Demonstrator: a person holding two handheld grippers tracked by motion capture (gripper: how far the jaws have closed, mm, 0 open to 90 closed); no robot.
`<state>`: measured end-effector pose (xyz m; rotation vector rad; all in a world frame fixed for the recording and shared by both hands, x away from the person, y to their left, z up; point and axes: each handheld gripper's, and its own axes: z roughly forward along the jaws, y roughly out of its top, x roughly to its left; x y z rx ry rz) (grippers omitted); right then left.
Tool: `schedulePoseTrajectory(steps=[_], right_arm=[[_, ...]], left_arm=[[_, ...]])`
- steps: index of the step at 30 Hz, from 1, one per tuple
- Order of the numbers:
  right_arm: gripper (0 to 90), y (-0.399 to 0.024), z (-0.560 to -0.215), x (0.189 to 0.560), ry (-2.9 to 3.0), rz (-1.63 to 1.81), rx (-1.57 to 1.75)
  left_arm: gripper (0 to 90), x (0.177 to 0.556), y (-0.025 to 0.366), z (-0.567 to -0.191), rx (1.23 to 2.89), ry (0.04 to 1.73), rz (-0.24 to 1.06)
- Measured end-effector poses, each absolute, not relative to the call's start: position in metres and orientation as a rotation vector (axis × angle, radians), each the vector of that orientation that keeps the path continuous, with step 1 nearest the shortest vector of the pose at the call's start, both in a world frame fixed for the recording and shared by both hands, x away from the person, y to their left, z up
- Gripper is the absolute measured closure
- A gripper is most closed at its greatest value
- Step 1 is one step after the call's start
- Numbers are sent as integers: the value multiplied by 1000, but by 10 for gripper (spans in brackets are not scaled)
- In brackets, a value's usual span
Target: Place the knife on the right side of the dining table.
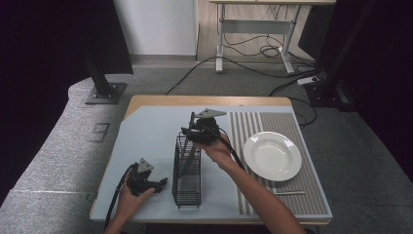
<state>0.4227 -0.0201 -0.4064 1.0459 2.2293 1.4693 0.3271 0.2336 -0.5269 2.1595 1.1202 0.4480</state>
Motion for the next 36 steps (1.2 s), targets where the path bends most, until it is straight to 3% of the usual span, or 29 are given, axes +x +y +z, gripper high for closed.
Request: schedulePoseTrajectory(steps=[7,25,36], right_arm=[[704,-19,-413,422,2239,1499,1058],[832,-38,-404,417,2106,1789,1087],[828,-41,-401,412,2071,1732,979]], left_arm=[[131,327,234,-527,2159,1120,448],[131,327,234,-527,2160,1121,447],[131,327,233,-527,2159,1121,448]])
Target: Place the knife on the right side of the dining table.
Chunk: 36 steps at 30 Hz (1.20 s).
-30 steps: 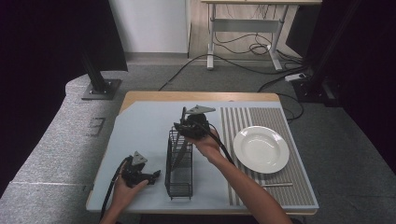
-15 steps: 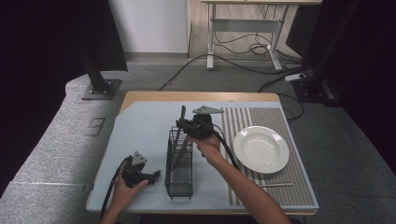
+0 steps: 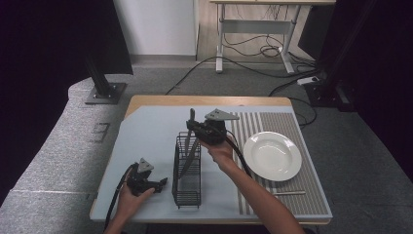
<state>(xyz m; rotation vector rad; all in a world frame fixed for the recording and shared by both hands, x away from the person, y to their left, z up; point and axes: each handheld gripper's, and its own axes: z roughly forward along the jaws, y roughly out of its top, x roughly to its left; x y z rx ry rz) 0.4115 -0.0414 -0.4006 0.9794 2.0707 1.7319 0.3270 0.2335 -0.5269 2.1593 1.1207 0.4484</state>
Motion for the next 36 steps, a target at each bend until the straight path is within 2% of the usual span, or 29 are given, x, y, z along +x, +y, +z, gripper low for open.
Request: schedulePoseTrajectory(steps=[8,17,28,36], right_arm=[[805,-33,-414,415,2170,1594,998],[824,-33,-410,407,2161,1647,951],[827,-62,-384,401,2044,1831,936],[827,-99,-361,390,1933,1910,915]], left_arm=[[131,327,233,-527,2159,1120,448],[131,327,234,-527,2159,1120,449],[131,327,233,-527,2159,1121,449],[131,327,233,-527,2158,1121,449]])
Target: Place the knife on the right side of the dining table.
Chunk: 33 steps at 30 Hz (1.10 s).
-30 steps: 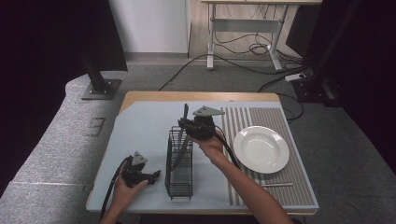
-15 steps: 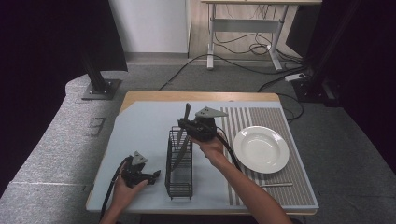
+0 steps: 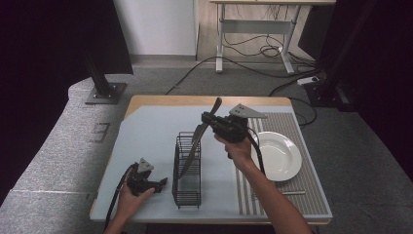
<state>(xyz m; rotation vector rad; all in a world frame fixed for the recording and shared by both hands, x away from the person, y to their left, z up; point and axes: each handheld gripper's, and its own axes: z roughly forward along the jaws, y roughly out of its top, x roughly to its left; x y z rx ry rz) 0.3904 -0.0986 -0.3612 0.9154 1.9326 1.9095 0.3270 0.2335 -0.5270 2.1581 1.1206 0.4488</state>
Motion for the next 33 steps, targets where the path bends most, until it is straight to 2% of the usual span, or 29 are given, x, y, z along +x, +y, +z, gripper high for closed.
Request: schedulePoseTrajectory(steps=[5,12,33], right_arm=[[828,-130,-353,385,1884,1976,919],[828,-151,-357,385,1857,1979,950],[827,-172,-415,426,1867,1811,1186]], left_arm=[[131,327,233,-527,2158,1121,449],[131,327,233,-527,2158,1120,449],[131,327,233,-527,2159,1121,448]])
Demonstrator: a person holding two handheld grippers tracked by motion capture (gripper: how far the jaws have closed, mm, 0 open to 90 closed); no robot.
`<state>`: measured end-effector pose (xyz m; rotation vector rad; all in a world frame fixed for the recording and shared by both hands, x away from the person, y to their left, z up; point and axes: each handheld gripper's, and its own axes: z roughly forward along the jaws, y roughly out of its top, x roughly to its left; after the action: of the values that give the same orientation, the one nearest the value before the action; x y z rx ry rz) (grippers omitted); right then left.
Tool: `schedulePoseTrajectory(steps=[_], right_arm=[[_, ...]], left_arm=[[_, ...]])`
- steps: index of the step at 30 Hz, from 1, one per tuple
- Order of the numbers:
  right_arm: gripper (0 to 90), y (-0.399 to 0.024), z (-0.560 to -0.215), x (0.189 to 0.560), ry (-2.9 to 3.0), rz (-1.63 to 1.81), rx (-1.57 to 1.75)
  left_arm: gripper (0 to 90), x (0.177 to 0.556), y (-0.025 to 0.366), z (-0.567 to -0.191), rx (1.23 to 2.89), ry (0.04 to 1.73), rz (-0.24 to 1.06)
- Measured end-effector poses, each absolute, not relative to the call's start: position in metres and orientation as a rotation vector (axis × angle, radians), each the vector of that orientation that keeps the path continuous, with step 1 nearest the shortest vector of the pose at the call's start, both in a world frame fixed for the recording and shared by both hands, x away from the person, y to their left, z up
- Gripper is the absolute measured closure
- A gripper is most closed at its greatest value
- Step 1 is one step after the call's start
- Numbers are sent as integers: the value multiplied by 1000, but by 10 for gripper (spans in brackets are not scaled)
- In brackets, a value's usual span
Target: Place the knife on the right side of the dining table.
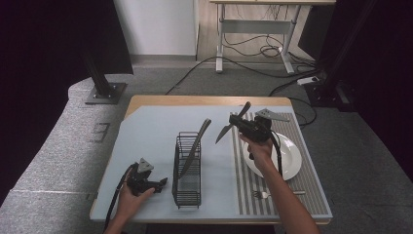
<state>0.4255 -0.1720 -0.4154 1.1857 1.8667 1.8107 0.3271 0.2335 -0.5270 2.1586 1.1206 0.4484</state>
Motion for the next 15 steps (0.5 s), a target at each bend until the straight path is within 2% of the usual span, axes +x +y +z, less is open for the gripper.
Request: schedulePoseTrajectory(steps=[15], right_arm=[[827,-188,-444,464,1779,1694,1327]], left_arm=[[131,327,234,-527,2159,1120,448]])
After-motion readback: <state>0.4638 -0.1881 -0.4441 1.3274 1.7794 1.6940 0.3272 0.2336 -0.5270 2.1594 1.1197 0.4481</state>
